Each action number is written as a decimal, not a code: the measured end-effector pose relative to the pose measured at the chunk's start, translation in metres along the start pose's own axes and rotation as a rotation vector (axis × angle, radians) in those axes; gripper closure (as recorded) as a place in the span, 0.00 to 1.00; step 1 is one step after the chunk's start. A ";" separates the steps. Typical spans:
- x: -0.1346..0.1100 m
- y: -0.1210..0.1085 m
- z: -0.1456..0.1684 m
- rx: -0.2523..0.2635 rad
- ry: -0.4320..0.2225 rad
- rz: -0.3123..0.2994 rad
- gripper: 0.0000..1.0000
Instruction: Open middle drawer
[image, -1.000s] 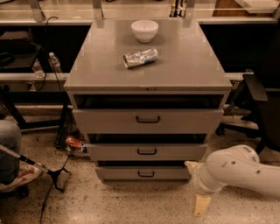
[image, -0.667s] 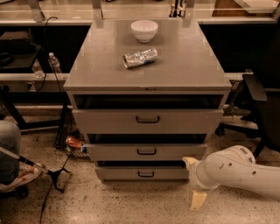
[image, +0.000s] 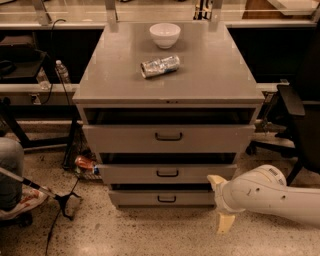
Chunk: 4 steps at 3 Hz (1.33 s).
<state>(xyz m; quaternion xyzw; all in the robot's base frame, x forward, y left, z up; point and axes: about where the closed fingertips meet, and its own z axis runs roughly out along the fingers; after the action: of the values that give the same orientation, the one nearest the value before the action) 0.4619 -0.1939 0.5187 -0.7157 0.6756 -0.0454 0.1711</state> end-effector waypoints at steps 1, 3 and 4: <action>0.008 -0.024 0.020 0.054 -0.005 -0.066 0.00; 0.010 -0.059 0.073 0.100 -0.023 -0.135 0.00; 0.006 -0.085 0.100 0.152 -0.044 -0.162 0.00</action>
Offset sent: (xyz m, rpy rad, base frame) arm 0.0928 0.0047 -0.0624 -0.0360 -0.1374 0.1399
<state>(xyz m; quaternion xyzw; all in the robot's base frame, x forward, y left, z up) 0.5734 -0.1788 0.4501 -0.7539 0.6061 -0.0946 0.2352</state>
